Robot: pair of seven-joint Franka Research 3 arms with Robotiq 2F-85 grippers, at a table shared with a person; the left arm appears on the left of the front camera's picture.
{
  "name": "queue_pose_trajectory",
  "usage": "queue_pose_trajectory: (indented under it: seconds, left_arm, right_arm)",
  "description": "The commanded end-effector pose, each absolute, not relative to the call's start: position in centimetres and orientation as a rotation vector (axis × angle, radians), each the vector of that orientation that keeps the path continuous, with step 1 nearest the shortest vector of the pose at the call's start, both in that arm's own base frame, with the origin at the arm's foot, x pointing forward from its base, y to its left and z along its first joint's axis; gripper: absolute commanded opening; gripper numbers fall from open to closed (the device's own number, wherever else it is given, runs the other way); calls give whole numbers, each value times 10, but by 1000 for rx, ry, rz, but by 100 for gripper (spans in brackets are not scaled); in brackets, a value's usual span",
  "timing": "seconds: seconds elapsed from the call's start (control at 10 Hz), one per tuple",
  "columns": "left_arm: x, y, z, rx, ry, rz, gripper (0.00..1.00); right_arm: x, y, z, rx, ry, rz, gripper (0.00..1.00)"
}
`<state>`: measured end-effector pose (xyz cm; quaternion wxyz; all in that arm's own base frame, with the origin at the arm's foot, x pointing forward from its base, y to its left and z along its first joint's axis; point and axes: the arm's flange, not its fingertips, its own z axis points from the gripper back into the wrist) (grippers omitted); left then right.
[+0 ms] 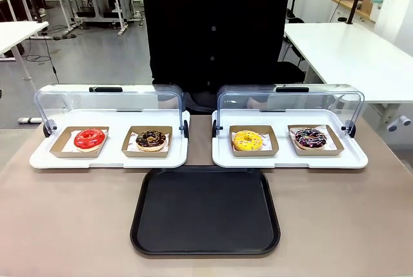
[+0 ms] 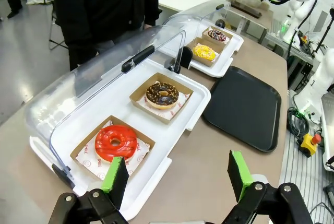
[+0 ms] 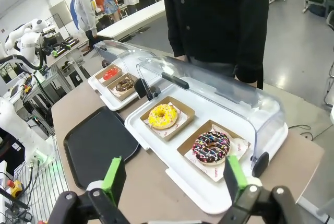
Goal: Move the fourth donut from the left to the tray.
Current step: Pick up the Paper togo box containing the Donut indicated by the person and place it on the Handle tray.
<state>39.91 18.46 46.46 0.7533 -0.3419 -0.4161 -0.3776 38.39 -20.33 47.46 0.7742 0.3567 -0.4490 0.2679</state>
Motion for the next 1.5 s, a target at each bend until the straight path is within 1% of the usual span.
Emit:
queue_pose_trajectory:
  seconds: [0.0,1.4]
  left_arm:
    - [397,185,465,-754,-922,-842,100]
    - [397,185,465,-754,-922,-842,100]
  right_arm:
    - [388,-204,475,776,-1013,599,100]
    - [388,-204,475,776,-1013,599,100]
